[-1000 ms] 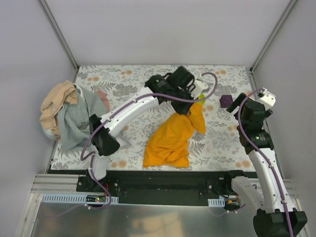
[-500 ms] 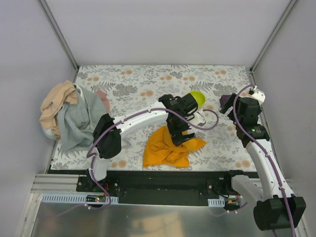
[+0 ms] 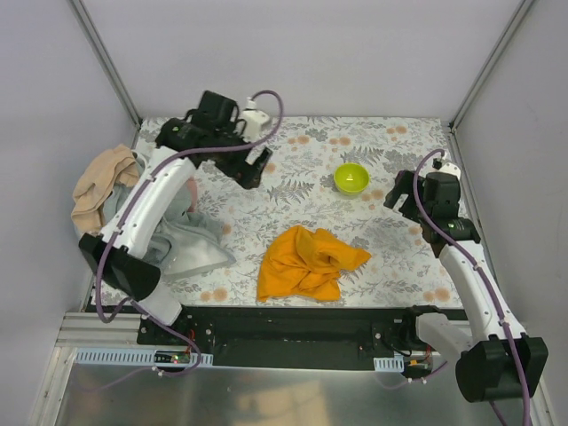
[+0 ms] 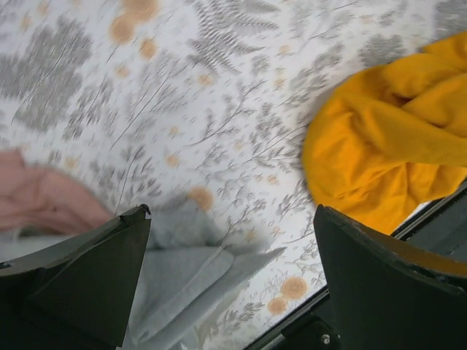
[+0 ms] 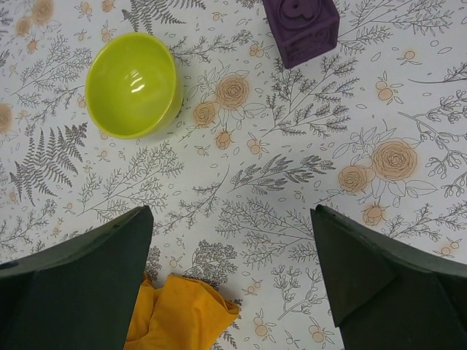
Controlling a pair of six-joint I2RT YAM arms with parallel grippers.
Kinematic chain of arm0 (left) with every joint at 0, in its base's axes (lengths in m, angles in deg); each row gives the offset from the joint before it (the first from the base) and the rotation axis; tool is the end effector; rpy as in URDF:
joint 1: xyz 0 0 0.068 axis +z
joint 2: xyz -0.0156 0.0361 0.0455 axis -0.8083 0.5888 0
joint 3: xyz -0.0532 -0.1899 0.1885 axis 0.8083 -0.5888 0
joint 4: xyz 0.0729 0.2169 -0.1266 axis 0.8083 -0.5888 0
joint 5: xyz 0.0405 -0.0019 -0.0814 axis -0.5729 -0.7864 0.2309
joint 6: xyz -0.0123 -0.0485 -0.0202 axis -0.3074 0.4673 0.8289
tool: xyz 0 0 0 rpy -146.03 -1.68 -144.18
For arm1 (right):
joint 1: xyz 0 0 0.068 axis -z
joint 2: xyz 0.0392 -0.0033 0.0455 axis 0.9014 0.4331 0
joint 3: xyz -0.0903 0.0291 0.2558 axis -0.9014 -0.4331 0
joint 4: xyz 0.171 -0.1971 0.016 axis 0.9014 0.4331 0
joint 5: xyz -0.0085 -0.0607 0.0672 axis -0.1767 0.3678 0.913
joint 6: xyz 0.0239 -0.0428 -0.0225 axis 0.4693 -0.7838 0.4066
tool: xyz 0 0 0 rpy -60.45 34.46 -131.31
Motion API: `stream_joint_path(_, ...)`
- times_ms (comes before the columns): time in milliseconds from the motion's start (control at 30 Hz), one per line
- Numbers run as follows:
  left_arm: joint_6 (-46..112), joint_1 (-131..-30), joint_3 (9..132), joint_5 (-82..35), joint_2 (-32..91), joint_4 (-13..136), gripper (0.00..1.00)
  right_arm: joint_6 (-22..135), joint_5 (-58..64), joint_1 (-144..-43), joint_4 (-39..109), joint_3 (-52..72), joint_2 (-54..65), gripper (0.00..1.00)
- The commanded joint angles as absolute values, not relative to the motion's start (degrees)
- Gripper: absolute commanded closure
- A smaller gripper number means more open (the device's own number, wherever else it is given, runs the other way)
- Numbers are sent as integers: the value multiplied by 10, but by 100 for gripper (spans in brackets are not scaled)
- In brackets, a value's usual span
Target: Pick out a specific cloth from the pile
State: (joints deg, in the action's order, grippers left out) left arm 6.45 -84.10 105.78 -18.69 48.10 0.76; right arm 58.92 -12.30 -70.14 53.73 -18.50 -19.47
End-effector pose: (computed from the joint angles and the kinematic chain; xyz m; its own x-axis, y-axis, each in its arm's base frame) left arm 0.2879 -0.1765 0.4169 -0.4283 0.5396 -0.7248 0.7626 0.6462 0.0305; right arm 0.2198 0.0176 0.3007 -0.4689 0.1138 -0.8759 0.0910 0.9926 0.0803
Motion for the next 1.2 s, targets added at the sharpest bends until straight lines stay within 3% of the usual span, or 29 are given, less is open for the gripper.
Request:
stream_joint_path(0, 115, -744, 948, -179, 399, 74, 0, 594, -84, -700, 528, -153, -193, 1)
stream_joint_path(200, 150, -648, 723, -237, 311, 282, 0, 577, 26, -700, 455, -192, -199, 1)
stream_joint_path(433, 212, -556, 532, -253, 285, 500, 0, 575, 34, -700, 411, -223, -194, 1)
stream_joint_path(800, 252, -503, 375, -217, 247, 639, 0, 573, 15, -701, 406, -222, -162, 1)
stream_joint_path(1167, 260, -489, 346, -243, 245, 665, 0, 575, 4, -700, 391, -235, -148, 1)
